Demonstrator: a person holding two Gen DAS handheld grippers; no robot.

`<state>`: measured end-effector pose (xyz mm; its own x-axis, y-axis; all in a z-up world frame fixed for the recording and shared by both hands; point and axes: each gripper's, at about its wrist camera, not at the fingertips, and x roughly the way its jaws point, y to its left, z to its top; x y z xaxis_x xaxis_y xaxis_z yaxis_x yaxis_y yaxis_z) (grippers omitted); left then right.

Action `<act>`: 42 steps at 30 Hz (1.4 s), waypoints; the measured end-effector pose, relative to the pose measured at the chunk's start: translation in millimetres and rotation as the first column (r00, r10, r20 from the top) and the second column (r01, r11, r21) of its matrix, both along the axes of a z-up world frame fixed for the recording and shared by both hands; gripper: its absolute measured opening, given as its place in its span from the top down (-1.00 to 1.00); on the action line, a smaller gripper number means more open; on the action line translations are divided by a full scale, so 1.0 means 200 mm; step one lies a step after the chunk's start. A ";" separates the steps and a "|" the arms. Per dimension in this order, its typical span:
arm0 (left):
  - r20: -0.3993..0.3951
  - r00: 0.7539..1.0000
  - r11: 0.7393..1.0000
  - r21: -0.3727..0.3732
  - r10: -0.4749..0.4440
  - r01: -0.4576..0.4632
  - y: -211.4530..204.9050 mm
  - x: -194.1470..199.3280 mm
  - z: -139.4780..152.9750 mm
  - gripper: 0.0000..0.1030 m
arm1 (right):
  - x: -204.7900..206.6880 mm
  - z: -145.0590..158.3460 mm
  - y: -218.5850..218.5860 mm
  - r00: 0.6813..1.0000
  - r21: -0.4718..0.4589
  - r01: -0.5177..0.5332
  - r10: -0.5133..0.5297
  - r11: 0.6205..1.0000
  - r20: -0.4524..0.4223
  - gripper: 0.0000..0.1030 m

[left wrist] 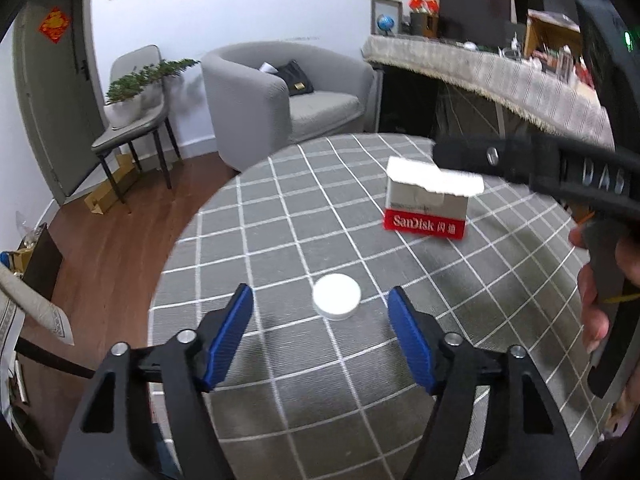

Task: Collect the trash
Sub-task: 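Grasp the white bottle cap with the left tool while the right tool grasps the SanDisk box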

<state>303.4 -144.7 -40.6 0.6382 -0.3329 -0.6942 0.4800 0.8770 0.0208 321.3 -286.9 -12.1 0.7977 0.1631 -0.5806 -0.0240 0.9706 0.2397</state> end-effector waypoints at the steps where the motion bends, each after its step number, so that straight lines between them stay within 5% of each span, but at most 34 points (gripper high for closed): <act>1: -0.005 1.000 1.000 0.008 -0.007 0.007 -0.02 0.01 -0.01 -0.35 | 0.01 0.00 0.00 1.000 0.001 0.003 -0.003 1.000 -0.003 -0.89; 13: -0.121 0.993 1.000 0.021 -0.001 0.003 -0.04 0.13 -0.09 -0.06 | 0.06 -0.06 0.03 0.999 -0.013 -0.015 0.014 1.000 -0.045 -0.90; 22: -0.132 0.991 1.000 -0.002 -0.005 0.005 -0.04 0.17 -0.08 0.37 | 0.13 -0.11 0.09 0.991 -0.154 -0.100 0.084 0.983 -0.103 -0.90; 30: -0.147 0.989 0.999 -0.040 -0.012 0.006 -0.03 0.18 -0.07 0.37 | 0.16 -0.17 0.06 0.987 -0.241 -0.125 0.096 0.962 -0.130 -0.89; 34: -0.154 0.988 0.998 -0.064 -0.012 0.003 -0.01 0.19 -0.07 0.37 | 0.17 -0.17 0.01 0.990 -0.218 -0.103 0.078 0.970 -0.122 -0.42; 41: -0.155 0.988 0.996 -0.088 -0.016 0.002 0.00 0.21 -0.06 0.37 | 0.20 -0.18 -0.01 0.989 -0.207 -0.120 0.098 0.971 -0.113 -0.19; 42: -0.154 0.988 0.996 -0.090 -0.011 -0.003 0.00 0.21 -0.06 0.37 | 0.20 -0.19 -0.01 0.988 -0.200 -0.124 0.102 0.972 -0.117 -0.03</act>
